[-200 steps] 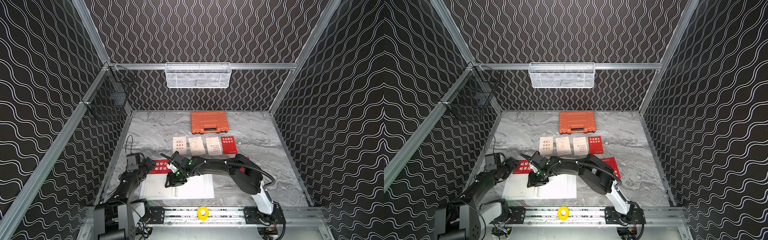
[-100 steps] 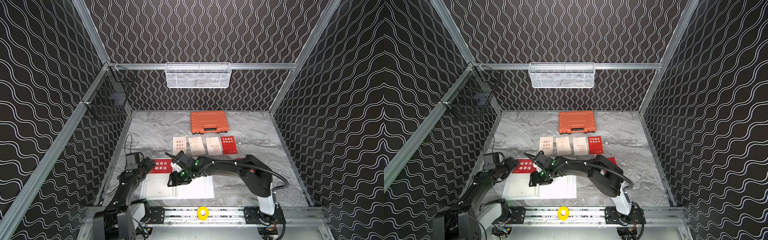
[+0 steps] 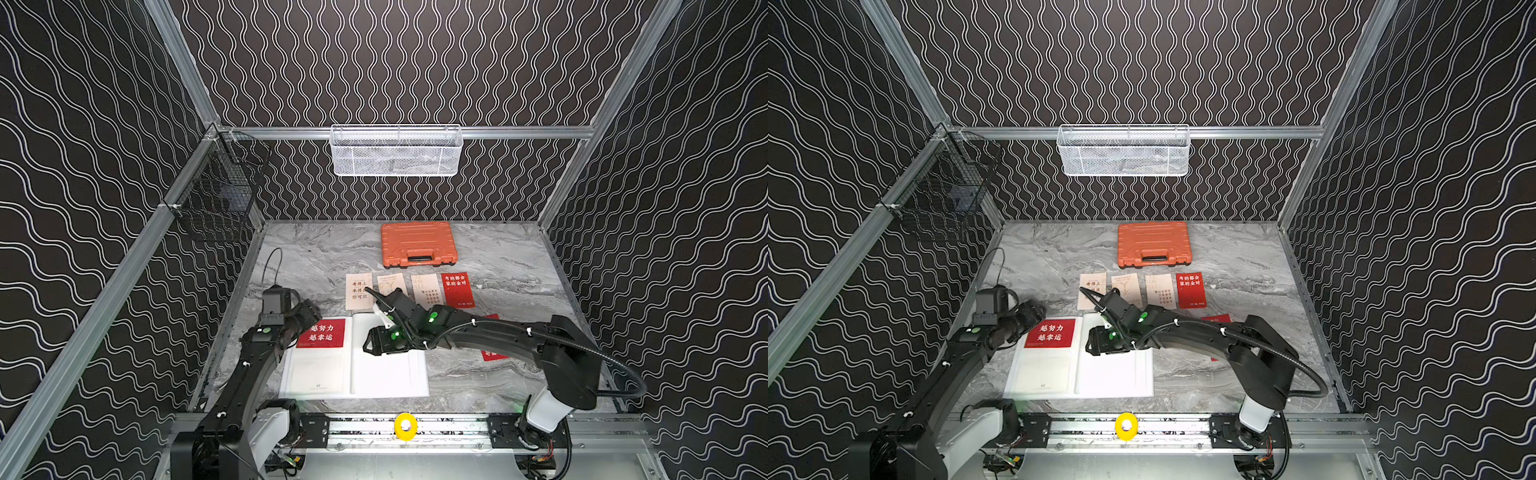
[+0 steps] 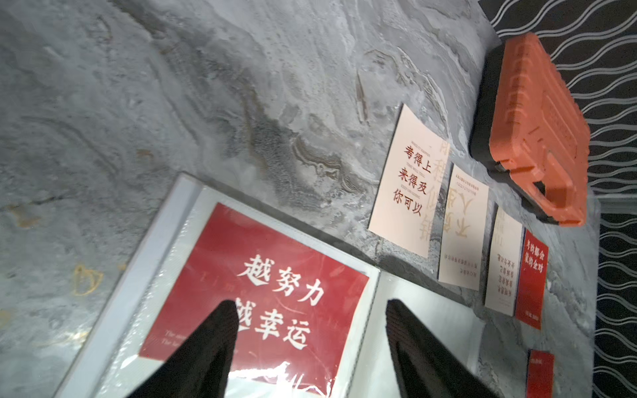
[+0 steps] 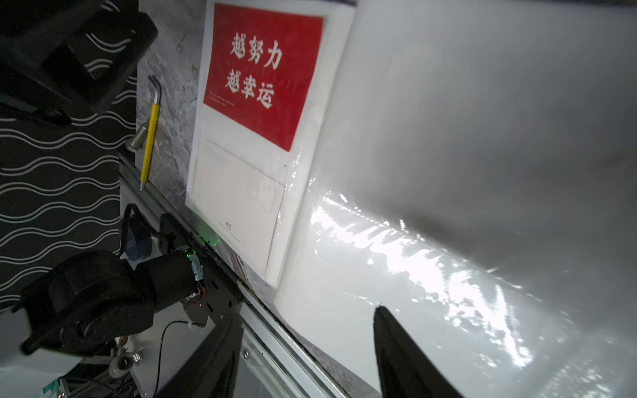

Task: Place the photos into the photo albums
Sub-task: Turn the page of the photo album at the center of the board.

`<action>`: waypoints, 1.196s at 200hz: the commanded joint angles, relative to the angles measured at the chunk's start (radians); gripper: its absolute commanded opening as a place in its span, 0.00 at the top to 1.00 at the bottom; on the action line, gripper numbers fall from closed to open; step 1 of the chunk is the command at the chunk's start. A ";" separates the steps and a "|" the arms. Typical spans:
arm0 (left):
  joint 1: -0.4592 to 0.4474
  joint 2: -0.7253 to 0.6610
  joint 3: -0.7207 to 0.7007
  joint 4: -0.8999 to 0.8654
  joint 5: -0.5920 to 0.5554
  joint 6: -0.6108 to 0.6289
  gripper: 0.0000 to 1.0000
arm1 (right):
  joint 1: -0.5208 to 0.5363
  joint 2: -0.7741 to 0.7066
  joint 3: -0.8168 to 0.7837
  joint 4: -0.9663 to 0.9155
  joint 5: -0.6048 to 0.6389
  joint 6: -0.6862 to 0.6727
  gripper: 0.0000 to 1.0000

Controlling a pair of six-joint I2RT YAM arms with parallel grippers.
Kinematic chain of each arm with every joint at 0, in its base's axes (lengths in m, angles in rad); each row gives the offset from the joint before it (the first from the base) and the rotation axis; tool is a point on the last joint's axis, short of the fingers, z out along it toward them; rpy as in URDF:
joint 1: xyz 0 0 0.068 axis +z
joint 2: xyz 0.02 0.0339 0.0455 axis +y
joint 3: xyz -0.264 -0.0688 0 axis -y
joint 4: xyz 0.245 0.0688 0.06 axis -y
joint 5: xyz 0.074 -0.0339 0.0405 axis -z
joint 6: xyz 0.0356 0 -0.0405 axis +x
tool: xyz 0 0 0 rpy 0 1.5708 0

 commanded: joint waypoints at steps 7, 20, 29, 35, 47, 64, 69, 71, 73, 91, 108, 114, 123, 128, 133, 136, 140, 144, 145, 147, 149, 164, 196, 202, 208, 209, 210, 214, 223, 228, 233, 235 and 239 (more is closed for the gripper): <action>-0.091 0.050 0.051 -0.001 -0.028 0.022 0.30 | -0.034 -0.061 -0.050 -0.025 0.057 -0.025 0.39; -0.153 0.083 0.073 0.006 -0.023 0.026 0.32 | -0.050 -0.079 -0.081 -0.030 0.076 -0.029 0.39; -0.195 0.105 0.090 0.007 -0.019 0.028 0.34 | -0.067 -0.086 -0.108 -0.027 0.073 -0.027 0.39; -0.223 0.122 0.097 0.017 -0.006 0.032 0.36 | -0.079 -0.092 -0.126 -0.022 0.071 -0.024 0.39; -0.274 0.159 0.117 0.024 0.016 0.033 0.38 | -0.100 -0.116 -0.172 -0.007 0.072 -0.020 0.40; -0.348 0.206 0.125 0.066 0.059 0.025 0.40 | -0.129 -0.147 -0.213 0.000 0.088 -0.018 0.44; -0.371 0.217 0.127 0.077 0.068 0.018 0.40 | -0.139 -0.156 -0.220 0.000 0.090 -0.019 0.45; -0.381 0.219 0.127 0.082 0.071 0.016 0.41 | -0.143 -0.158 -0.224 0.002 0.091 -0.018 0.46; -0.391 0.224 0.127 0.090 0.073 0.014 0.41 | -0.147 -0.161 -0.226 0.003 0.092 -0.019 0.46; -0.487 0.262 0.133 0.139 0.082 -0.007 0.41 | -0.173 -0.176 -0.248 0.015 0.090 -0.021 0.48; -0.563 0.317 0.142 0.165 0.081 -0.025 0.41 | -0.183 -0.173 -0.251 0.028 0.081 -0.021 0.48; -0.584 0.336 0.143 0.175 0.081 -0.033 0.40 | -0.183 -0.167 -0.249 0.033 0.077 -0.022 0.49; -0.607 0.363 0.139 0.190 0.079 -0.041 0.40 | -0.183 -0.157 -0.241 0.039 0.073 -0.024 0.49; -0.614 0.378 0.135 0.196 0.081 -0.046 0.40 | -0.183 -0.150 -0.238 0.042 0.072 -0.023 0.49; -0.619 0.393 0.129 0.202 0.085 -0.050 0.40 | -0.182 -0.144 -0.234 0.044 0.072 -0.024 0.49; -0.620 0.400 0.125 0.207 0.087 -0.053 0.40 | -0.182 -0.141 -0.232 0.045 0.071 -0.024 0.49; -0.620 0.409 0.120 0.210 0.088 -0.056 0.40 | -0.183 -0.135 -0.227 0.045 0.072 -0.024 0.48; -0.620 0.413 0.113 0.212 0.087 -0.057 0.40 | -0.183 -0.132 -0.225 0.048 0.072 -0.025 0.49; -0.620 0.414 0.112 0.212 0.087 -0.058 0.40 | -0.183 -0.131 -0.224 0.048 0.072 -0.026 0.49; -0.620 0.416 0.108 0.213 0.086 -0.059 0.40 | -0.182 -0.128 -0.223 0.049 0.072 -0.025 0.49; -0.620 0.419 0.105 0.215 0.085 -0.059 0.40 | -0.183 -0.127 -0.222 0.050 0.072 -0.025 0.49; -0.621 0.421 0.084 0.216 0.079 -0.058 0.40 | -0.183 -0.115 -0.212 0.062 0.066 -0.024 0.49; -0.620 0.413 0.063 0.160 0.047 -0.039 0.40 | -0.183 -0.082 -0.193 0.079 0.048 -0.029 0.49; -0.620 0.407 0.057 0.147 0.038 -0.036 0.40 | -0.183 -0.076 -0.188 0.081 0.044 -0.030 0.49; -0.620 0.398 0.055 0.135 0.025 -0.035 0.40 | -0.183 -0.071 -0.182 0.083 0.042 -0.030 0.49; -0.620 0.396 0.053 0.133 0.022 -0.034 0.39 | -0.183 -0.071 -0.181 0.083 0.041 -0.030 0.49; -0.620 0.394 0.053 0.131 0.021 -0.034 0.40 | -0.183 -0.070 -0.181 0.084 0.041 -0.030 0.49; -0.621 0.388 0.048 0.124 0.012 -0.033 0.40 | -0.183 -0.067 -0.178 0.085 0.040 -0.032 0.49; -0.621 0.371 0.040 0.111 -0.004 -0.033 0.40 | -0.183 -0.059 -0.169 0.086 0.035 -0.032 0.49; -0.620 0.361 0.036 0.105 -0.009 -0.032 0.39 | -0.183 -0.054 -0.162 0.086 0.035 -0.033 0.49; -0.621 0.351 0.032 0.099 -0.019 -0.033 0.40 | -0.183 -0.052 -0.159 0.088 0.034 -0.033 0.49; -0.620 0.347 0.031 0.095 -0.021 -0.033 0.40 | -0.183 -0.050 -0.157 0.089 0.033 -0.033 0.49; -0.620 0.341 0.028 0.088 -0.027 -0.033 0.40 | -0.183 -0.047 -0.154 0.091 0.030 -0.034 0.49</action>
